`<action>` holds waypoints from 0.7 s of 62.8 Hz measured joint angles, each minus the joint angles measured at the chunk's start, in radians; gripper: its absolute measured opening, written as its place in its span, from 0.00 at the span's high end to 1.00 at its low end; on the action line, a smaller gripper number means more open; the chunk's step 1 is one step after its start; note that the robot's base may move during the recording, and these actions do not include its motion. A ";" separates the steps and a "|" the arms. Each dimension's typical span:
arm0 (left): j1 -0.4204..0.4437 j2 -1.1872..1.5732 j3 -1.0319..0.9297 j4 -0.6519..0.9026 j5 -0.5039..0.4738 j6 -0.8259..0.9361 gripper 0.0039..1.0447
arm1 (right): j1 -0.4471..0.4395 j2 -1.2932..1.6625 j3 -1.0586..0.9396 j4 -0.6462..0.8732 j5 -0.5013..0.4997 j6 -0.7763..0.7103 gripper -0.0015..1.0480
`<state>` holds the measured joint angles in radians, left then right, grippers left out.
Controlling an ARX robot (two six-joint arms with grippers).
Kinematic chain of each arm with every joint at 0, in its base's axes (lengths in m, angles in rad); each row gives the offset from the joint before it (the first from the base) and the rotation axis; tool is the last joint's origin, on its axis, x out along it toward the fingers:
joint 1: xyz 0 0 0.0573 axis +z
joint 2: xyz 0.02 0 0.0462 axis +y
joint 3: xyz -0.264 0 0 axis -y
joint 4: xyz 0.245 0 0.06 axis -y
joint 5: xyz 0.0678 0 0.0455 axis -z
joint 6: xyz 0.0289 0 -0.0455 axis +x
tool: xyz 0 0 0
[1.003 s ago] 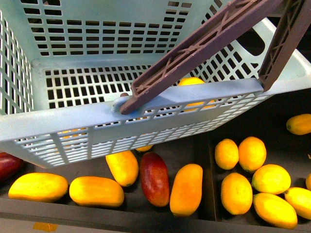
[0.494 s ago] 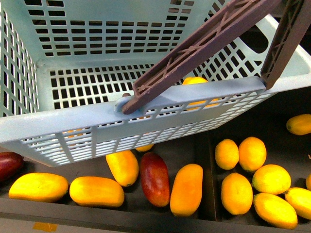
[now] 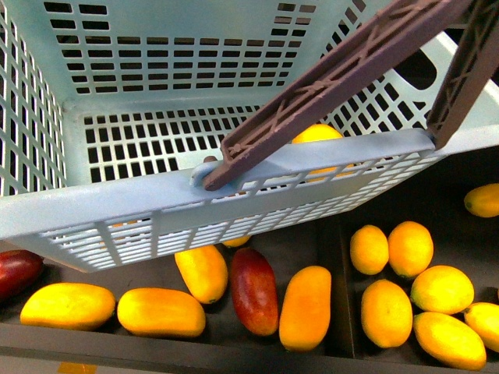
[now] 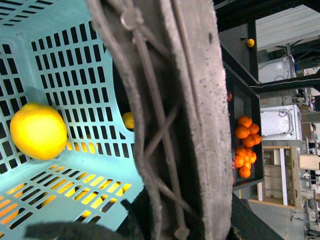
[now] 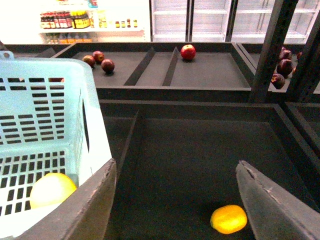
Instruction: Pick lemon and mango into basket
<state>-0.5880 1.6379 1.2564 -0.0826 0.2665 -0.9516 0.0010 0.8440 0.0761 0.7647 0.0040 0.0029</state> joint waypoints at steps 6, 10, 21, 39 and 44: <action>-0.013 0.000 0.000 0.000 0.012 0.005 0.88 | -0.002 -0.001 -0.001 0.000 0.002 0.000 0.08; -0.013 0.000 0.000 0.000 0.022 -0.004 0.88 | -0.002 -0.001 -0.001 0.000 -0.001 0.000 0.08; -0.006 0.000 0.002 0.000 0.005 0.001 0.88 | -0.002 -0.002 -0.003 -0.001 -0.001 0.000 0.08; 0.002 0.000 0.002 0.000 -0.007 0.008 0.88 | -0.002 -0.005 -0.003 -0.001 -0.002 0.000 0.08; 0.002 0.000 0.002 0.000 -0.004 0.008 0.88 | -0.002 -0.002 -0.003 -0.001 -0.002 0.000 0.08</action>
<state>-0.5861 1.6379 1.2583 -0.0826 0.2626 -0.9436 -0.0006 0.8421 0.0734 0.7635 0.0017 0.0029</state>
